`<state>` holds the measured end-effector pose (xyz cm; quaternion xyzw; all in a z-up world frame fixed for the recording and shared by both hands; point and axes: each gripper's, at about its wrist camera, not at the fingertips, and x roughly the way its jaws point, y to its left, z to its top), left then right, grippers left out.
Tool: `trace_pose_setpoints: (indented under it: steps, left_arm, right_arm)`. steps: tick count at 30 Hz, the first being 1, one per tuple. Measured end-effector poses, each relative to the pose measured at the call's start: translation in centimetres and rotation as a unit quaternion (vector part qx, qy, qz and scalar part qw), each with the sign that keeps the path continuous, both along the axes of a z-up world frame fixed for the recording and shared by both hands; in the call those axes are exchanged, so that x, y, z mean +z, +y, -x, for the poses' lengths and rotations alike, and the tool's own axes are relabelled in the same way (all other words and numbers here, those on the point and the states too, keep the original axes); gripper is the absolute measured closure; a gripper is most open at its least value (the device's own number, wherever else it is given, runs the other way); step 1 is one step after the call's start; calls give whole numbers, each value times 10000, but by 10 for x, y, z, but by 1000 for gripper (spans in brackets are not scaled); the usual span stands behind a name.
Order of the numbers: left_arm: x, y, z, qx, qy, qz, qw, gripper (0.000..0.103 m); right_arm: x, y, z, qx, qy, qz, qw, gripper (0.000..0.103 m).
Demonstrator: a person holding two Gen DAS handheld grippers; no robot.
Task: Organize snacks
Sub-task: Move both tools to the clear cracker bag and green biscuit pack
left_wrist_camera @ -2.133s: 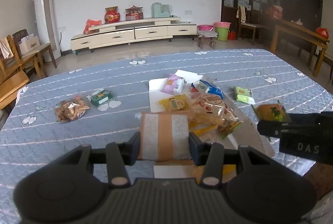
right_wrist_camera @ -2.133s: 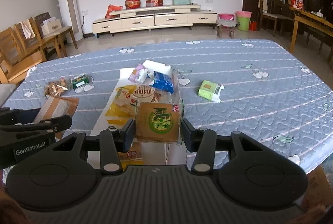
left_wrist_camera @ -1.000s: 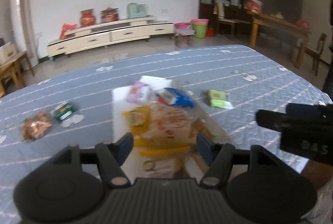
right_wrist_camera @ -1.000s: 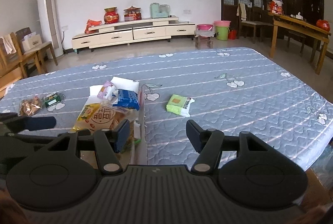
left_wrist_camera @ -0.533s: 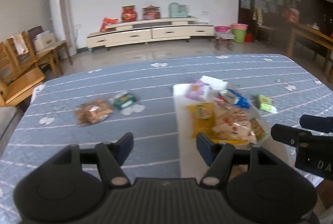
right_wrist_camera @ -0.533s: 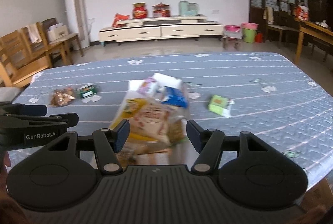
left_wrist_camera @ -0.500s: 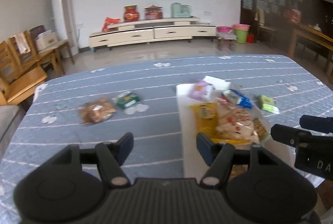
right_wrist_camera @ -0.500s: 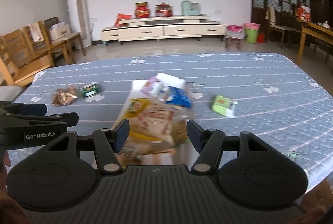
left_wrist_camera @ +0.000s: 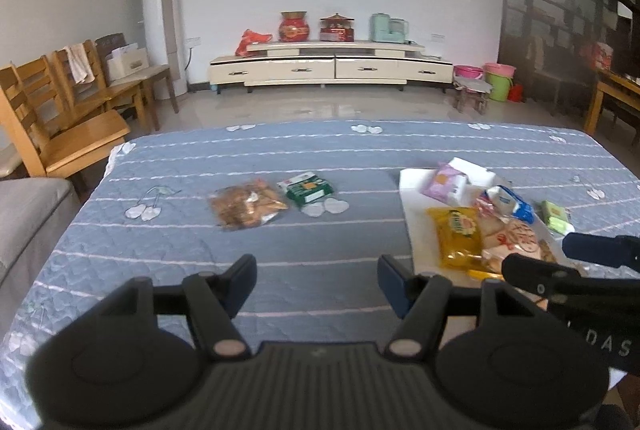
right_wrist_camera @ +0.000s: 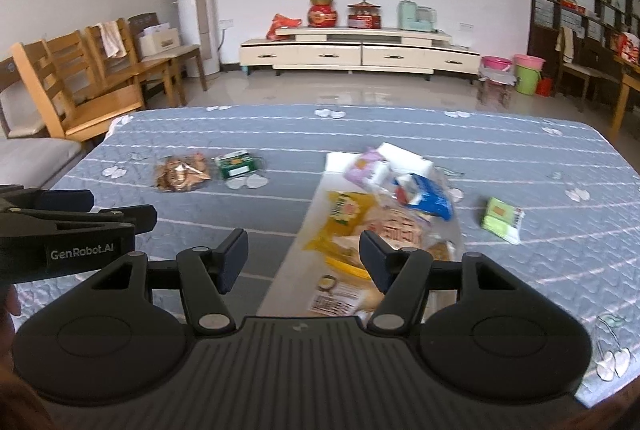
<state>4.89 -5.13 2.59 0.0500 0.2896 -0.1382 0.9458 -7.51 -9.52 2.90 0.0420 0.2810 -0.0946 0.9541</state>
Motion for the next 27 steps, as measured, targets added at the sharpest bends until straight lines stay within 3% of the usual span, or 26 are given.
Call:
trace_pose_setpoints:
  steps: [12, 20, 22, 24, 27]
  left_arm:
    - [-20, 29, -50, 453, 227, 122, 9986, 33]
    - [-35, 41, -137, 895, 398, 269, 9948, 15]
    - [-38, 42, -157, 741, 277, 214, 9966, 14]
    - [-44, 45, -175, 200, 220, 151, 9994, 13]
    - [-55, 42, -191, -601, 7, -443, 9972, 11]
  right_arm:
    - [-9, 7, -32, 234, 123, 68, 9996, 21]
    - [-15, 2, -62, 304, 157, 33, 9994, 17]
    - [-16, 3, -67, 328, 161, 53, 9993, 16]
    - [-16, 1, -72, 324, 157, 8, 9994, 15]
    - [-17, -3, -79, 380, 151, -76, 9991, 12]
